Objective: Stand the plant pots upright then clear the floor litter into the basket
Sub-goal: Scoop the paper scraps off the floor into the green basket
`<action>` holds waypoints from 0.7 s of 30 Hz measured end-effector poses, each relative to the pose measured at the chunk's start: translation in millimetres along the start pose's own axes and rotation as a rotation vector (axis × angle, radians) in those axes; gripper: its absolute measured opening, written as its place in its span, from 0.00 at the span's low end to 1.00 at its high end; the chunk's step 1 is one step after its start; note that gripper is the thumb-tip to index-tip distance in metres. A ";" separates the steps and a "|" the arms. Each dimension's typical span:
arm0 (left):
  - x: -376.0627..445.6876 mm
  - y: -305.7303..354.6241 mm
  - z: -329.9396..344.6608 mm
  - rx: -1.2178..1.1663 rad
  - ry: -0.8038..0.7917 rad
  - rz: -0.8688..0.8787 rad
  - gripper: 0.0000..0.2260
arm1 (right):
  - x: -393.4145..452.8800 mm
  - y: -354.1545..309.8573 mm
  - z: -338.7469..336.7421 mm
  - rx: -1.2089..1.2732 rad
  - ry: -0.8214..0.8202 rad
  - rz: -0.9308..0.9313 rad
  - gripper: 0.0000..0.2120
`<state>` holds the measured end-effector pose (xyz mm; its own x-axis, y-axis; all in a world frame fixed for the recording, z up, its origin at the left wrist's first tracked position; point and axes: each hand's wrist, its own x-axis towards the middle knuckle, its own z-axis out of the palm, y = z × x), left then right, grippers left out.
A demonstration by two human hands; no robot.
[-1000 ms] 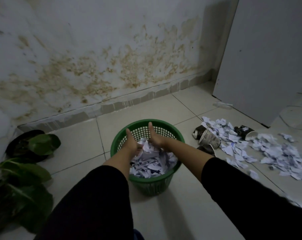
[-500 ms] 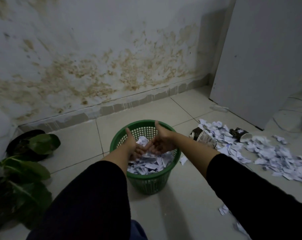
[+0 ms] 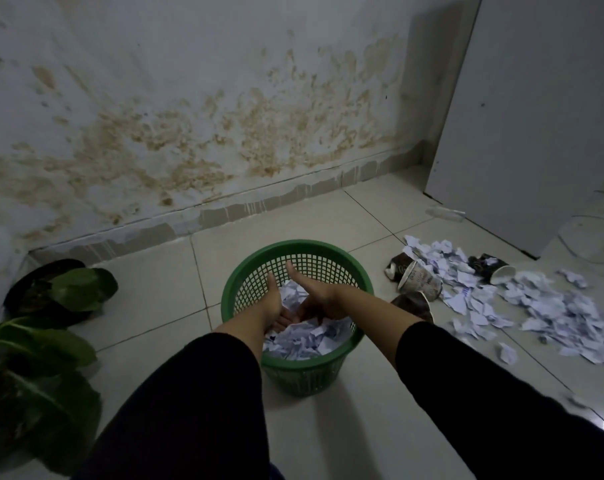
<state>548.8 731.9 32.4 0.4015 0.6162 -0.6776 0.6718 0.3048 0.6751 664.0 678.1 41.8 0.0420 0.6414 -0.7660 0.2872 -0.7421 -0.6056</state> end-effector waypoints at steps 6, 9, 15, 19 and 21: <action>-11.3 17.7 -6.3 0.072 0.225 0.068 0.49 | -19.5 -14.3 -13.8 -0.036 0.079 -0.057 0.62; -13.5 23.8 -11.3 0.229 0.470 0.164 0.44 | -46.5 -25.1 -24.8 -0.108 0.118 -0.097 0.59; -33.5 53.2 6.4 0.091 0.596 0.341 0.40 | -95.8 -29.2 -60.9 -0.165 0.280 -0.270 0.42; -42.6 87.0 48.9 -0.077 0.416 0.581 0.34 | -145.7 -3.9 -101.8 -0.166 0.428 -0.337 0.32; -45.0 100.2 69.5 -0.090 0.353 0.656 0.32 | -168.9 18.4 -123.0 -0.160 0.485 -0.334 0.30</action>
<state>641.4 684.3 110.3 0.4681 0.8837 -0.0040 0.3041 -0.1568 0.9397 779.8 580.0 186.5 0.3455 0.8777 -0.3321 0.4988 -0.4715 -0.7273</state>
